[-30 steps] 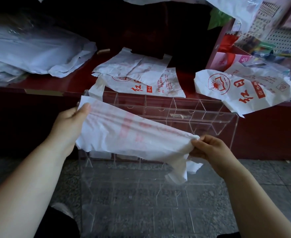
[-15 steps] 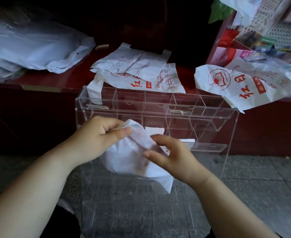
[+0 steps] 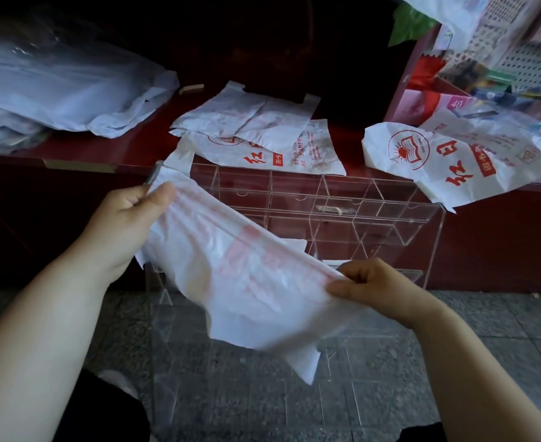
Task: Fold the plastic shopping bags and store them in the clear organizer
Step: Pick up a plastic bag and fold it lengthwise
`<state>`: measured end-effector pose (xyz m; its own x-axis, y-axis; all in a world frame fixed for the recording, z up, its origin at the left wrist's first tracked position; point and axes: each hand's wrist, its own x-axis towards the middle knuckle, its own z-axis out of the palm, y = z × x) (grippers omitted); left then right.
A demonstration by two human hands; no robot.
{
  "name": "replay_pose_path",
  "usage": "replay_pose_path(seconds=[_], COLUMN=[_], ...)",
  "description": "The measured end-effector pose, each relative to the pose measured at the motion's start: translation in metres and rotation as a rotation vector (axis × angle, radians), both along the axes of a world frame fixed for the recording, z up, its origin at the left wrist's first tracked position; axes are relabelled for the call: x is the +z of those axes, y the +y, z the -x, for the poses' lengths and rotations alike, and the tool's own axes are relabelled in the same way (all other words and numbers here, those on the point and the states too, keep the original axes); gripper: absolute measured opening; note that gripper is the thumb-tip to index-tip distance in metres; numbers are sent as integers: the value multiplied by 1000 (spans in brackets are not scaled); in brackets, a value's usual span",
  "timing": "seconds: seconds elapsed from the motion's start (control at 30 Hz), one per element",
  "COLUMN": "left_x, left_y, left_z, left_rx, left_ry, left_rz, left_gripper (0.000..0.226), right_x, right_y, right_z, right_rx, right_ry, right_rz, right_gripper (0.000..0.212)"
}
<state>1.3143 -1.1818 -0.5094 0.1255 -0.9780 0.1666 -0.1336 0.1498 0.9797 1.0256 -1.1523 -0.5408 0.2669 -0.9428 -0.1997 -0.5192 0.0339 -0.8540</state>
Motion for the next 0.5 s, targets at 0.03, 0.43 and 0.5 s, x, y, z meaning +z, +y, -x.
replay_pose_path(seconds=[0.03, 0.43, 0.5], left_x=[-3, -20, -21], left_y=[-4, -20, -21], left_z=[-4, -7, -10], left_rx=[30, 29, 43], left_ry=[13, 238, 245], left_rz=[-25, -334, -348], left_gripper=[46, 26, 25], right_x=[1, -14, -10], right_y=[0, -2, -3], right_z=[3, 13, 17], right_rx=[-15, -122, -192], right_ry=[-10, -557, -569], right_rz=[-19, -280, -239], right_gripper=[29, 68, 48])
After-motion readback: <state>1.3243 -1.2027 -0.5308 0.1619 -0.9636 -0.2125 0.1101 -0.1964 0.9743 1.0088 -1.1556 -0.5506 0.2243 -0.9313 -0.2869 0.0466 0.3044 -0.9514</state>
